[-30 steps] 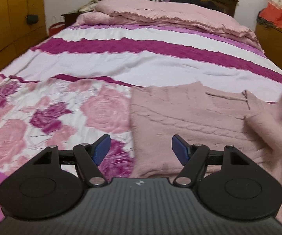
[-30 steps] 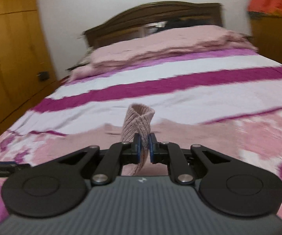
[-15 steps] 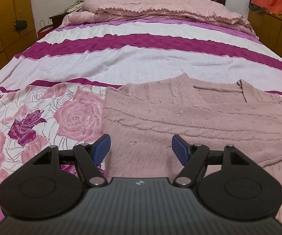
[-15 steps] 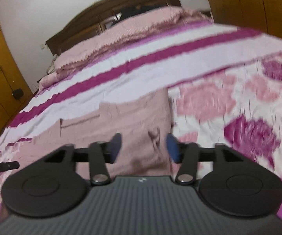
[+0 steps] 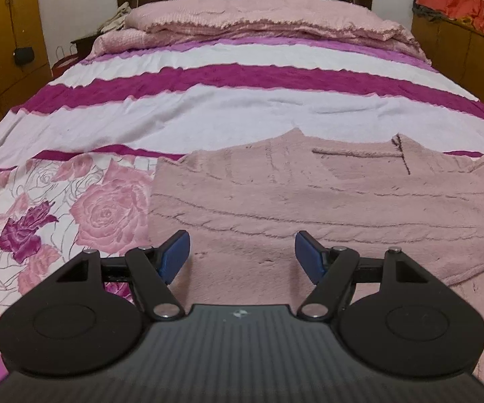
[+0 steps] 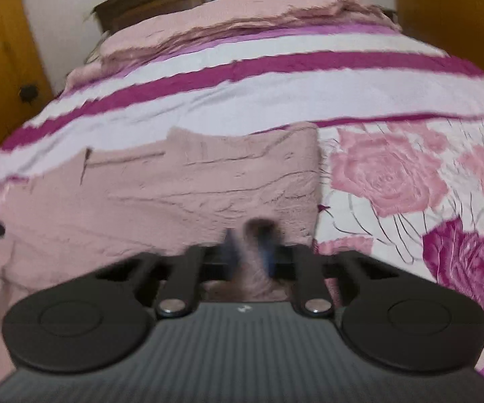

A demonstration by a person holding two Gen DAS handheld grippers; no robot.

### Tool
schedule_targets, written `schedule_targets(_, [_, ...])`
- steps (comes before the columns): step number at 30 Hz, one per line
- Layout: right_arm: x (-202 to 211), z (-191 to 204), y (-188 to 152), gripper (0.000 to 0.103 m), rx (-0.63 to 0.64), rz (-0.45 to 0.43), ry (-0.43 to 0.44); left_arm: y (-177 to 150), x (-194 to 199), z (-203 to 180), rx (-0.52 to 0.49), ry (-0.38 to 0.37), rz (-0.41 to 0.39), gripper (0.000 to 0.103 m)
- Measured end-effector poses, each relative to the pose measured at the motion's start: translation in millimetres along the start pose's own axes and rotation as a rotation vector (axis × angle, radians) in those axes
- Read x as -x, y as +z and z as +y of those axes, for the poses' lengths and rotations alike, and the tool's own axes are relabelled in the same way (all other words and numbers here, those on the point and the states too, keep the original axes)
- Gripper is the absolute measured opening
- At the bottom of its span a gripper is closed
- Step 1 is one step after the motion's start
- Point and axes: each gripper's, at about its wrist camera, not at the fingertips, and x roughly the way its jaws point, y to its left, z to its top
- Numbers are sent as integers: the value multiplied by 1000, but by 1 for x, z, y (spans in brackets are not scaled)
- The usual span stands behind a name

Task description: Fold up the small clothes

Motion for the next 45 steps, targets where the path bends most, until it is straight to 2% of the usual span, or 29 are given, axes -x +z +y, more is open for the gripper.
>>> schedule_targets(2, [13, 5, 6, 12, 33, -50, 0, -1, -1, -1, -8, -3, -17, 76])
schedule_targets(6, [32, 6, 22, 12, 67, -167, -56, 0, -10, -1, -20, 1, -23, 76])
schedule_targets(9, [14, -2, 22, 12, 50, -135, -88, -1, -25, 1, -30, 29, -28, 76])
schedule_targets(11, [-9, -10, 13, 13, 21, -64, -102, -3, -40, 3, -36, 60, -25, 76])
schedule_targets(12, [-21, -16, 6, 14, -1, -22, -113, -6, -48, 5, -38, 63, -24, 79])
schedule_targets(13, [-27, -20, -1, 15, -17, -15, -112, -8, -53, 7, -35, 65, -29, 84])
schedule_targets(16, [-29, -29, -8, 15, -64, -51, -95, -9, -63, 11, -28, 75, -37, 91])
schedule_targets(21, [-21, -29, -4, 21, -79, -47, -82, -5, -63, 13, -32, 78, -31, 91])
schedule_targets(22, [-16, -29, -3, 23, -92, -43, -70, -4, -59, 13, -37, 83, -30, 91])
schedule_targets(24, [-3, -31, -2, 35, -116, -37, -50, -4, -46, 12, -52, 97, -29, 91])
schedule_targets(26, [14, -31, -2, 43, -113, -44, -30, -5, -30, 13, -71, 95, -30, 91])
schedule_targets(31, [65, -25, -4, 43, -42, -68, 15, -18, 23, 15, -96, 46, -44, 91])
schedule_targets(38, [131, -8, -15, 43, 21, -73, 99, -45, 89, 11, -139, 38, -38, 91])
schedule_targets(41, [149, 5, -26, 43, 61, -64, 115, -59, 113, 7, -160, 31, -33, 91])
schedule_targets(45, [168, 31, -50, 43, 179, -29, 137, -83, 143, -1, -199, 2, -19, 91])
